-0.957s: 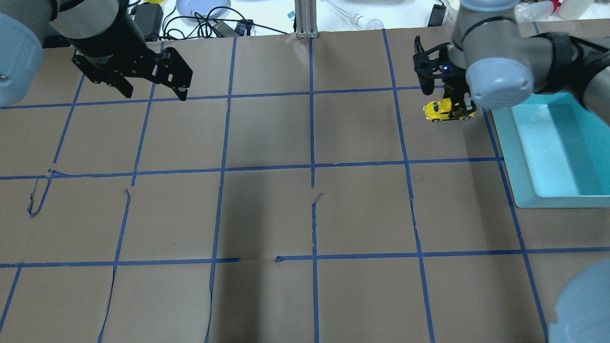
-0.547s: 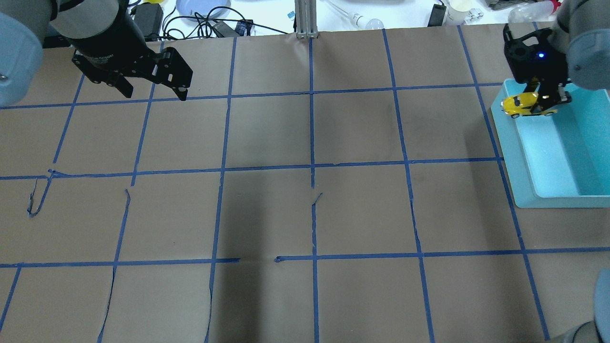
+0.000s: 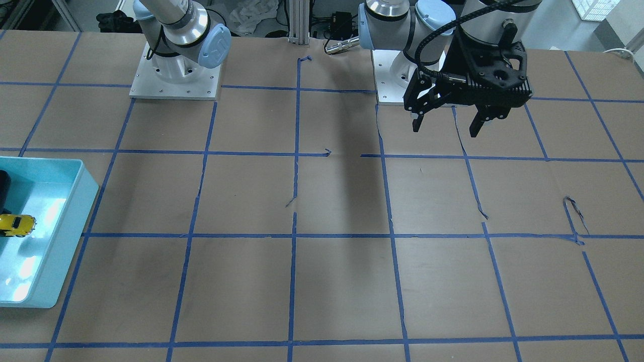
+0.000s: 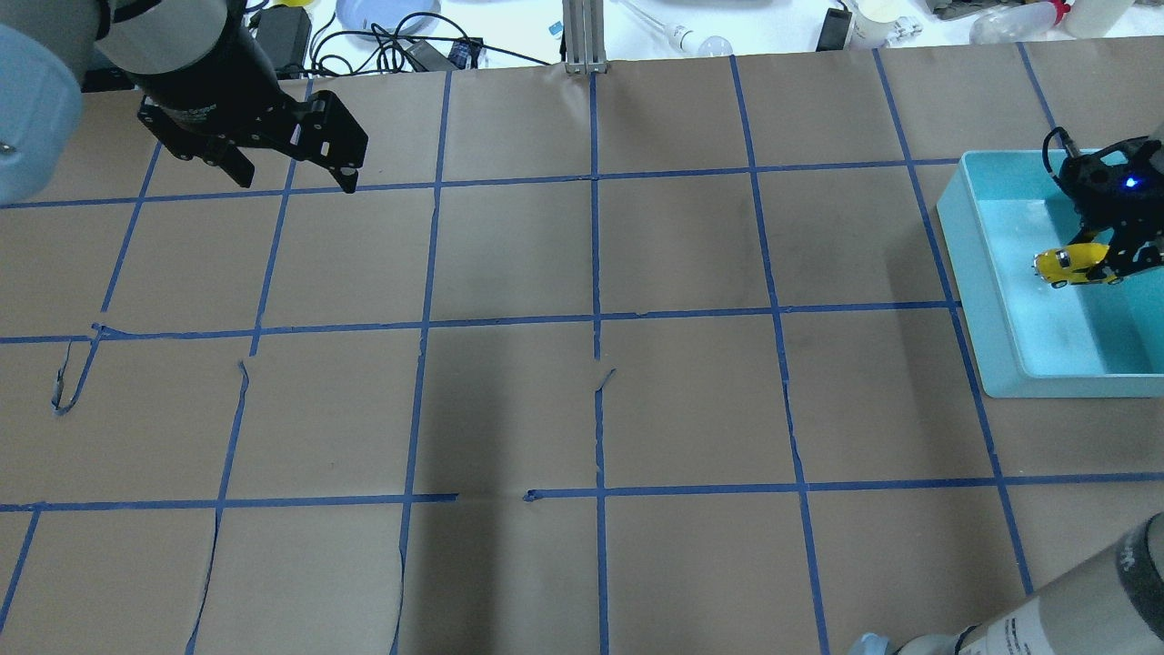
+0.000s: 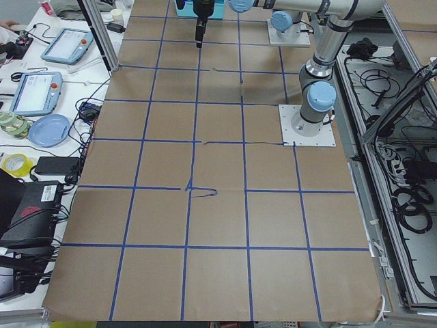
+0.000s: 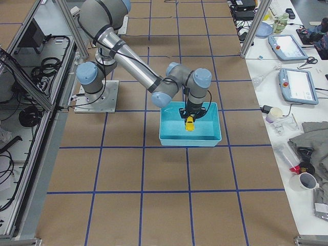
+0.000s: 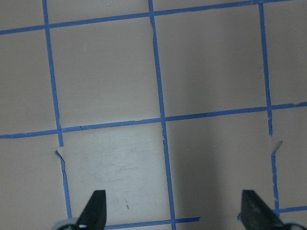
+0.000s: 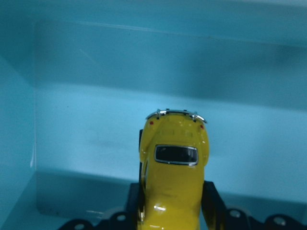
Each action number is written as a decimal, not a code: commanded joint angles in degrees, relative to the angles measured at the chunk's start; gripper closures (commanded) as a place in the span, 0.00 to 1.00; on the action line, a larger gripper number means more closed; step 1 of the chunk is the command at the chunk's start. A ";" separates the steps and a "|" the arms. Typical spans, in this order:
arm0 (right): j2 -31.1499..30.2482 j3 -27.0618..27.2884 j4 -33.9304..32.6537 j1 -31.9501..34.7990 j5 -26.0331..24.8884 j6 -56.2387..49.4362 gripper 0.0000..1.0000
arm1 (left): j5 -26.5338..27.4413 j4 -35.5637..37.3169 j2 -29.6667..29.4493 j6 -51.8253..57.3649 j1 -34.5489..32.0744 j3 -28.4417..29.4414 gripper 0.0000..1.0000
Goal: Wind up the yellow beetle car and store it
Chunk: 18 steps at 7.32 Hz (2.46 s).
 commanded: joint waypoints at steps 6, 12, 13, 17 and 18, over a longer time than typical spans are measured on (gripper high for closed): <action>-13.38 -0.73 12.00 3.52 0.69 13.20 0.00 | 0.09 0.04 0.01 0.00 0.00 -0.12 0.00; -23.79 -15.41 36.66 28.54 3.16 72.20 0.00 | 0.09 -0.05 0.01 0.09 0.00 -0.12 0.00; -23.53 -15.86 36.49 33.55 3.07 85.10 0.00 | 0.09 -0.05 0.01 0.09 0.00 -0.12 0.00; -23.27 -17.09 36.05 37.21 4.12 127.70 0.00 | 0.18 -0.05 0.01 0.09 0.00 -0.21 0.00; -23.27 -17.09 35.96 37.21 4.56 129.86 0.00 | 0.18 -0.05 0.01 0.09 0.00 -0.12 0.00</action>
